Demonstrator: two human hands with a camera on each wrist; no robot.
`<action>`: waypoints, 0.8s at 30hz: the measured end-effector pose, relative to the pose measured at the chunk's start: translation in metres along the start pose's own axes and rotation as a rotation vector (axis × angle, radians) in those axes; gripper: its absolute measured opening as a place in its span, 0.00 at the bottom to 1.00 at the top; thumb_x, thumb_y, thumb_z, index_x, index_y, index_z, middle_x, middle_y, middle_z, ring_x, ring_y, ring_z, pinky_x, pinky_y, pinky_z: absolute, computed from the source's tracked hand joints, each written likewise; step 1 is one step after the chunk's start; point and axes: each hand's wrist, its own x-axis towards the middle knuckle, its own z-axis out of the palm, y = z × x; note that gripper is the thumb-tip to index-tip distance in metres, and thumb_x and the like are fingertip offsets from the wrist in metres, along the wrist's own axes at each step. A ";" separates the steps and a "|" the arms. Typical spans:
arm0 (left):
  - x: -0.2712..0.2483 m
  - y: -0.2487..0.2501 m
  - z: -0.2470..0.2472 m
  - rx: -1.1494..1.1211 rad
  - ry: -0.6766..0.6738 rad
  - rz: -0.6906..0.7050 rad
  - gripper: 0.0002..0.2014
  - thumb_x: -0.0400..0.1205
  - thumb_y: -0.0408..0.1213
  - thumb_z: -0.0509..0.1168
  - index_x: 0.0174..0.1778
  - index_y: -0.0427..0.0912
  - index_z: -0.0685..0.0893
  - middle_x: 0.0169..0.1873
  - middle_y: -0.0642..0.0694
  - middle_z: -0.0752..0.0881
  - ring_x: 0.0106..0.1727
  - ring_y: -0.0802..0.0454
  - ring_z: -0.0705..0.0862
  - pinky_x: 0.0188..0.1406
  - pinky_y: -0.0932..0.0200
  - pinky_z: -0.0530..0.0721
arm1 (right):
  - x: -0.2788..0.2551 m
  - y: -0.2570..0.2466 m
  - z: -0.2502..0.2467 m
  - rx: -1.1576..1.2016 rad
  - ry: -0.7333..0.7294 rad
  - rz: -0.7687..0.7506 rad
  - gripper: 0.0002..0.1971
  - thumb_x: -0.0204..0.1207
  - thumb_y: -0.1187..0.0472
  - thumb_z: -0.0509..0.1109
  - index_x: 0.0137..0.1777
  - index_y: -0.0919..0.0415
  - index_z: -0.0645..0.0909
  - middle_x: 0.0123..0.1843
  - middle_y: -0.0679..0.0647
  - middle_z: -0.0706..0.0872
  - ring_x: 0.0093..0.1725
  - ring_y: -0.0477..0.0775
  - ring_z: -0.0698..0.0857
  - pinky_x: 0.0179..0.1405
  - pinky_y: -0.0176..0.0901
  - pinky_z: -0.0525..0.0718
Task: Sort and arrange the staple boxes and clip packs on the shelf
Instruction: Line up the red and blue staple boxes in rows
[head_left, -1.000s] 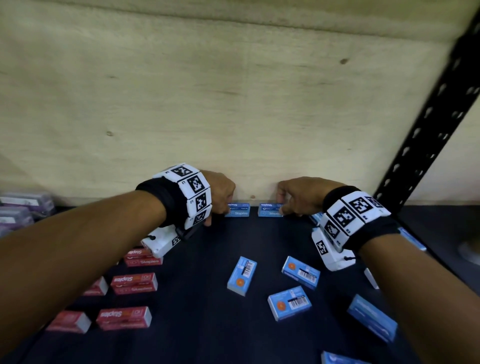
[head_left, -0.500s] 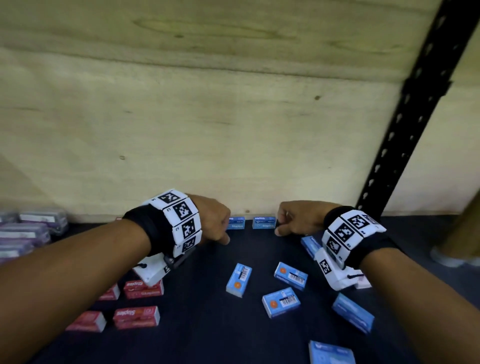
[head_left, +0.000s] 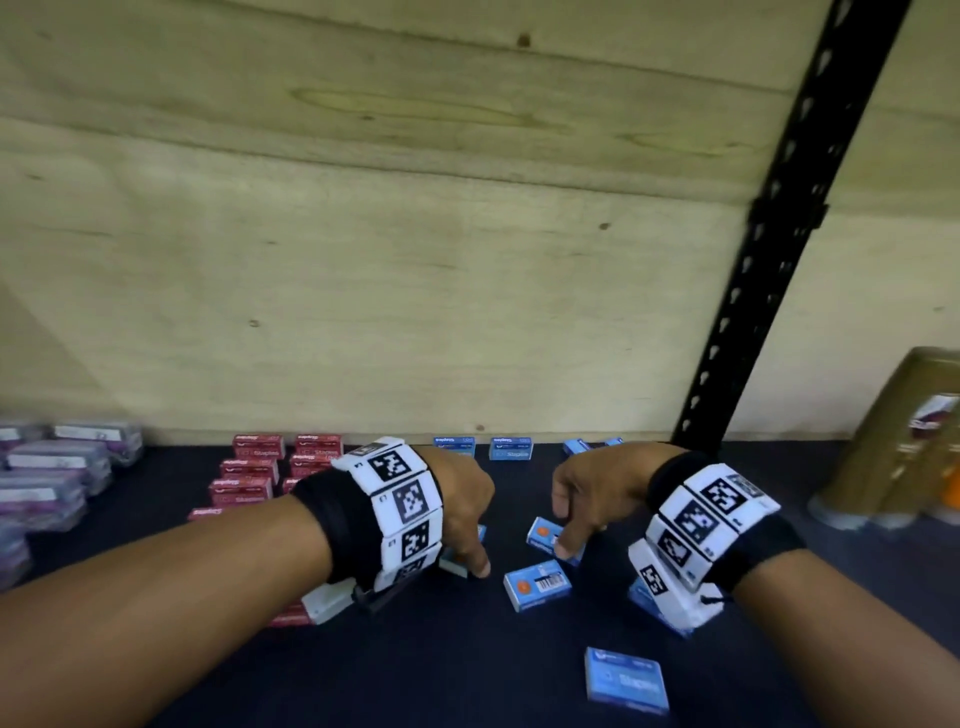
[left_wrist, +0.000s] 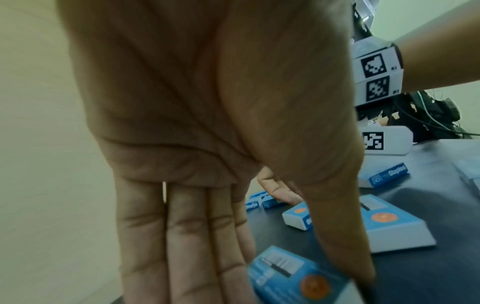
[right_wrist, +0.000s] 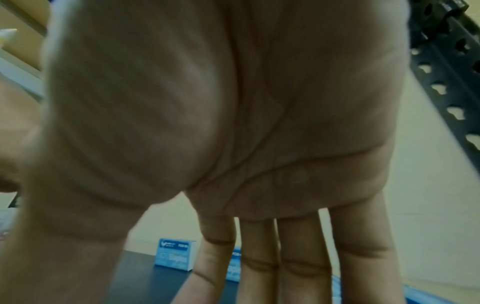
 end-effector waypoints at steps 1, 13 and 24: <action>0.001 -0.001 0.001 -0.021 -0.007 0.008 0.31 0.71 0.64 0.73 0.51 0.36 0.85 0.36 0.47 0.80 0.34 0.51 0.78 0.26 0.60 0.74 | -0.002 -0.002 0.001 0.001 -0.005 -0.002 0.27 0.63 0.41 0.83 0.59 0.51 0.81 0.48 0.50 0.89 0.45 0.49 0.85 0.53 0.45 0.83; -0.007 -0.020 -0.007 -0.104 0.008 0.060 0.18 0.73 0.42 0.78 0.59 0.46 0.86 0.48 0.53 0.87 0.43 0.58 0.83 0.41 0.61 0.84 | 0.002 -0.007 0.002 0.037 -0.020 -0.034 0.21 0.68 0.54 0.82 0.59 0.54 0.82 0.50 0.54 0.93 0.43 0.47 0.88 0.53 0.44 0.85; -0.006 -0.040 -0.005 -0.162 0.076 0.024 0.13 0.80 0.44 0.70 0.60 0.49 0.87 0.52 0.53 0.91 0.52 0.54 0.88 0.57 0.57 0.85 | 0.007 0.009 -0.005 0.197 0.050 -0.069 0.11 0.77 0.67 0.71 0.56 0.53 0.85 0.45 0.50 0.93 0.43 0.42 0.90 0.43 0.33 0.80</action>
